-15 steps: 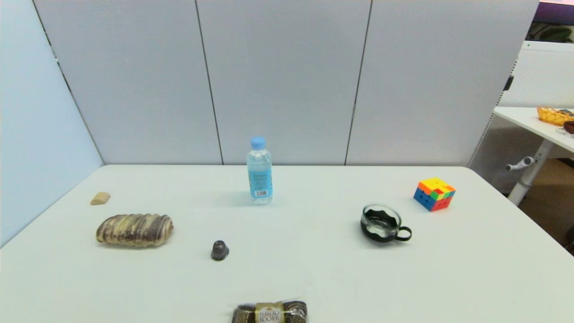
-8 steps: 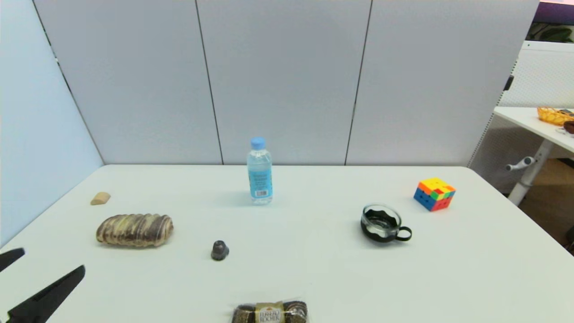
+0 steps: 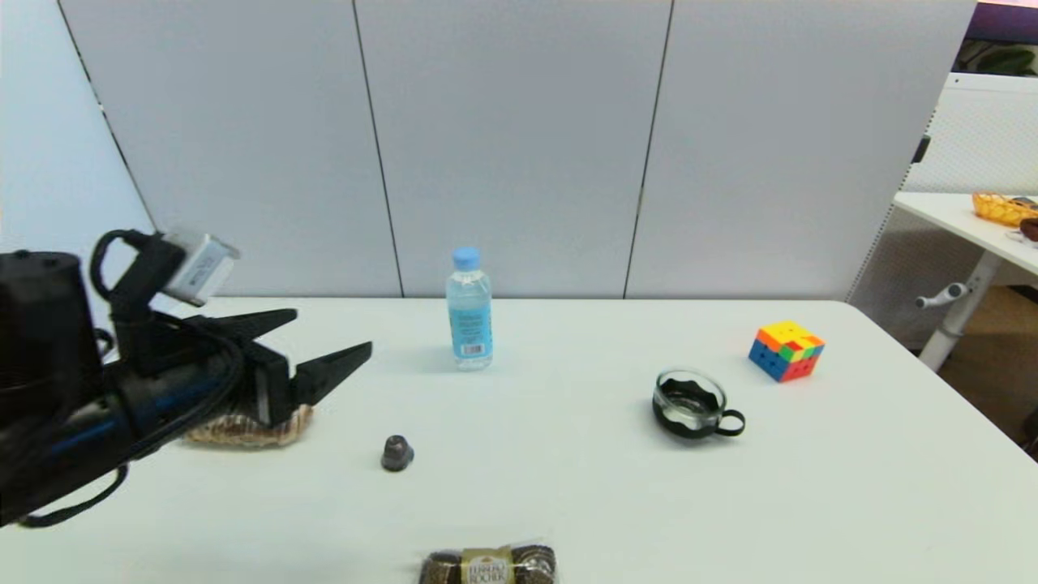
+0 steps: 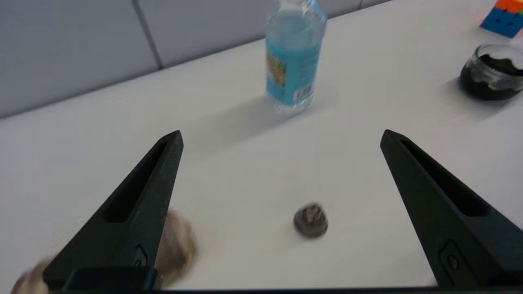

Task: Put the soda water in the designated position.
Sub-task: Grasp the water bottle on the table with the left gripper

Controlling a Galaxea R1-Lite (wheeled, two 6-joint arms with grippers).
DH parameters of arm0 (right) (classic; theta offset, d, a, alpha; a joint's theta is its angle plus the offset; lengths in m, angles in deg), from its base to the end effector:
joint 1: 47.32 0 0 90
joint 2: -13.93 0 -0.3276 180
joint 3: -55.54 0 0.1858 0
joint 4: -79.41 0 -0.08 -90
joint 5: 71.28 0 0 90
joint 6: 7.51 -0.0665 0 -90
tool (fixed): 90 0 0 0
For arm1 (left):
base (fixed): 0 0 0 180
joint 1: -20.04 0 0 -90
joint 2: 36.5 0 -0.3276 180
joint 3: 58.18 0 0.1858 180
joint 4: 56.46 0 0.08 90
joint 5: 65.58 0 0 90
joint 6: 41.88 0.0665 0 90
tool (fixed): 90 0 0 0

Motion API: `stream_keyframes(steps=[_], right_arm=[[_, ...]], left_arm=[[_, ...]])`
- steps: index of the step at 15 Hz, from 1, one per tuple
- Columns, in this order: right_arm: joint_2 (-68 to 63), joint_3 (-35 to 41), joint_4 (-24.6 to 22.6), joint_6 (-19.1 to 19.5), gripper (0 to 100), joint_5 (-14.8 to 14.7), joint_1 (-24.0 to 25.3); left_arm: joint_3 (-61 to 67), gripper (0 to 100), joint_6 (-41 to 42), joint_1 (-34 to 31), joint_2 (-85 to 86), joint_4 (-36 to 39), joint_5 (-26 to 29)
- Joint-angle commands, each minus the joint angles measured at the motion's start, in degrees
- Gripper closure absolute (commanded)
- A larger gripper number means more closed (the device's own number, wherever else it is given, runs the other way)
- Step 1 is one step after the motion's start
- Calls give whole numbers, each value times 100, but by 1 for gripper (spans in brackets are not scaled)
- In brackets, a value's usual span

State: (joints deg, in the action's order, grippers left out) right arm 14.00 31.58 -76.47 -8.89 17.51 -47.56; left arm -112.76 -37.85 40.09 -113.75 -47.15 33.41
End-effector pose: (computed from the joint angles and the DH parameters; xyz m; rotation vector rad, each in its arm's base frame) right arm -0.0114 -0.0014 0.0750 0.0241 0.0013 -0.0253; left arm 0.2227 -0.0923 0.2142 0.0912 0.2168 -0.5126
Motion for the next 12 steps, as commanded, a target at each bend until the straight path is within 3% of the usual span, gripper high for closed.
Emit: stream_keyframes(steps=[1, 5, 12], right_arm=[[1, 0, 2, -3, 0, -2, -2], [1, 0, 2, -3, 0, -2, -2], [1, 0, 2, -3, 0, -2, -2]], left_arm=[[-586, 0, -16, 209, -1978, 1367, 156], [-973, 0, -16, 236, -3041, 2272, 156], [-1940, 0, -33, 412, -4105, 2790, 174]])
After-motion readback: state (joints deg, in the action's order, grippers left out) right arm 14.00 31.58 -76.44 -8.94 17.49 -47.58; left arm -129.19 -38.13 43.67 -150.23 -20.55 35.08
